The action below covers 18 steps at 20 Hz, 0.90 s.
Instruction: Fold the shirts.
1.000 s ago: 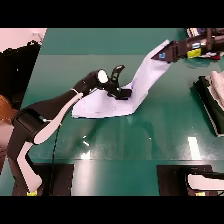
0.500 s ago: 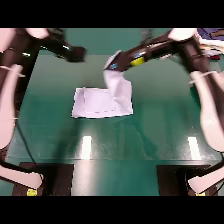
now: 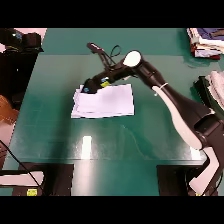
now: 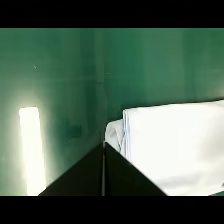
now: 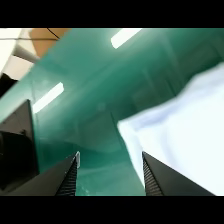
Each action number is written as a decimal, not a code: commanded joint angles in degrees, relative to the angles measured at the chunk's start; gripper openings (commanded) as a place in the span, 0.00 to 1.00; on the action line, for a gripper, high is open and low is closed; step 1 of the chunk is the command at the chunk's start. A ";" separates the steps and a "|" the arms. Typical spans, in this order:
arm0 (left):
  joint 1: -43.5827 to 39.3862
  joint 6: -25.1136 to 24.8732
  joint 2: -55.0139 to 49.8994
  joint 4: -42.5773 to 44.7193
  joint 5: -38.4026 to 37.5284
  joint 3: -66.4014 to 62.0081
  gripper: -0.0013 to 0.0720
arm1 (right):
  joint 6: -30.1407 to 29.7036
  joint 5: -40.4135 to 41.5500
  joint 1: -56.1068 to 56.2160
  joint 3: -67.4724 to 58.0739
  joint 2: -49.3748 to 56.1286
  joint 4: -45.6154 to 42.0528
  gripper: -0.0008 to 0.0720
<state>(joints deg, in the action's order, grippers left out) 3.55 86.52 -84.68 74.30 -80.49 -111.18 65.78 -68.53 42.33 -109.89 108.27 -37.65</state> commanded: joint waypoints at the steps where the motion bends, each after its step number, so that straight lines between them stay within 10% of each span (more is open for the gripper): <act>1: 0.59 -0.02 0.39 -3.52 -0.98 -0.07 0.05 | 2.45 -4.83 -6.58 9.94 -4.98 -8.13 0.63; 8: 0.59 -0.02 0.15 -4.85 -0.61 -0.07 0.05 | 4.87 0.94 -26.51 37.70 -16.72 -8.55 0.63; 10: 0.59 0.00 0.15 -5.09 0.52 -0.07 0.05 | 4.85 1.53 -29.07 41.29 -16.46 -8.31 0.83; 18: -0.72 -0.94 -0.02 -5.77 1.79 -0.07 0.05 | 1.46 4.09 -21.88 36.37 -5.40 4.24 0.80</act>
<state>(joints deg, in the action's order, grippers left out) 3.42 86.28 -84.55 68.62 -79.15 -111.18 68.31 -66.52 17.32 -70.87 99.35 -36.69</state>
